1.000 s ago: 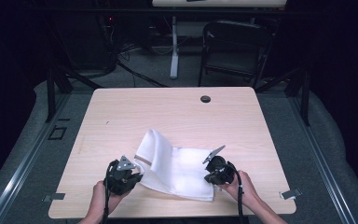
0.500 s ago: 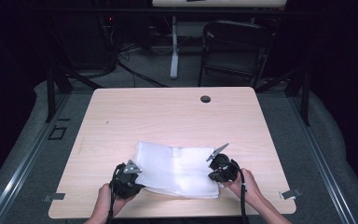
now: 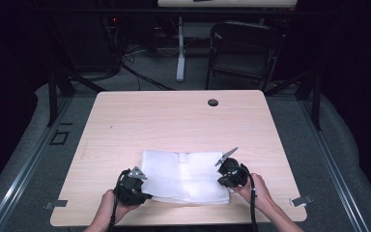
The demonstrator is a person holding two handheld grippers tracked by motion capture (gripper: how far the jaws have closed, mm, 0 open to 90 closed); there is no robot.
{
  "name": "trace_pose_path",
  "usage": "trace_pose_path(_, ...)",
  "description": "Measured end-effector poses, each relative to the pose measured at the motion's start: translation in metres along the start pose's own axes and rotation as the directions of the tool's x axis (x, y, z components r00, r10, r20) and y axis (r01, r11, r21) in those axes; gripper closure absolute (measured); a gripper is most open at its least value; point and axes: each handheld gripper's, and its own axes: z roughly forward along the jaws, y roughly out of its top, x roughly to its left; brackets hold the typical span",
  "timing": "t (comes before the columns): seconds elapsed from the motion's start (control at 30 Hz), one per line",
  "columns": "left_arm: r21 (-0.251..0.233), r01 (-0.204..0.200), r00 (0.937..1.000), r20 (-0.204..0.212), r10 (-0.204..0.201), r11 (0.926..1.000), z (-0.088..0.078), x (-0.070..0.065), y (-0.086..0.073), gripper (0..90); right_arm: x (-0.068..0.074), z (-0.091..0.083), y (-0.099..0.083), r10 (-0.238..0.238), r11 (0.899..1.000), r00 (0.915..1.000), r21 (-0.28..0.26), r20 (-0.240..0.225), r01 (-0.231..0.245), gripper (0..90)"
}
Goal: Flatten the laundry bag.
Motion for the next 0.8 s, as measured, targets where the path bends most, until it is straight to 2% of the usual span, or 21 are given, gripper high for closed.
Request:
trace_pose_path(0.07,-0.008,0.006,0.9999,0.011,-0.006,1.0000,-0.002,0.003,0.001,78.7,-0.001,-0.001,0.000,-0.006,1.000,1.0000,0.011,-0.003,0.006,90.0)
trace_pose_path(0.1,0.007,0.005,0.9998,0.021,-0.005,1.0000,-0.002,0.004,0.001,77.7,-0.001,-0.001,-0.001,0.005,1.000,1.0000,0.001,-0.005,-0.005,90.0)
trace_pose_path(0.23,0.045,-0.010,0.9986,0.052,0.008,0.9989,-0.003,0.002,-0.001,74.0,-0.005,-0.002,-0.002,0.001,1.000,1.0000,0.010,0.004,-0.001,90.0)
trace_pose_path(0.3,0.095,-0.029,0.9970,0.074,0.022,0.9950,-0.003,0.001,-0.001,66.6,-0.005,-0.002,-0.002,-0.004,1.000,0.9999,0.015,0.016,0.004,90.0)
trace_pose_path(0.37,0.123,-0.035,0.9964,0.081,0.025,0.9918,-0.005,0.001,-0.003,59.3,-0.004,-0.003,-0.002,-0.002,1.000,0.9998,0.018,0.018,0.002,90.0)
trace_pose_path(0.47,0.115,-0.020,0.9987,0.050,0.015,0.9931,-0.014,0.004,-0.006,45.5,-0.003,-0.001,-0.003,0.016,1.000,0.9998,-0.003,0.009,-0.016,90.0)
trace_pose_path(0.53,0.092,-0.006,0.9997,0.024,0.004,0.9958,-0.021,0.005,-0.007,39.0,-0.004,-0.004,-0.003,-0.004,1.000,0.9999,0.017,0.011,0.003,90.0)
trace_pose_path(0.57,0.087,-0.010,0.9999,0.013,0.009,0.9962,-0.024,0.006,-0.007,36.2,-0.003,-0.004,-0.004,0.016,1.000,0.9999,-0.001,0.002,-0.016,89.5)
trace_pose_path(0.6,0.076,-0.007,1.0000,0.007,0.006,0.9971,-0.027,0.006,-0.007,33.6,-0.003,-0.007,-0.003,-0.002,1.000,1.0000,0.010,0.005,0.002,87.9)
trace_pose_path(0.67,0.063,-0.011,0.9998,-0.014,0.012,0.9979,-0.031,0.005,-0.006,28.8,-0.001,-0.013,-0.003,-0.009,1.000,1.0000,-0.013,-0.001,0.009,84.2)
trace_pose_path(0.73,0.043,-0.036,0.9985,-0.041,0.038,0.9984,-0.034,0.004,-0.005,25.8,-0.001,-0.017,-0.002,-0.018,0.999,0.9998,-0.031,-0.008,0.018,82.0)
trace_pose_path(0.8,0.005,-0.050,0.9962,-0.072,0.050,0.9988,-0.036,0.001,-0.003,21.9,0.002,-0.021,-0.002,-0.024,0.999,0.9997,-0.047,-0.007,0.023,77.9)
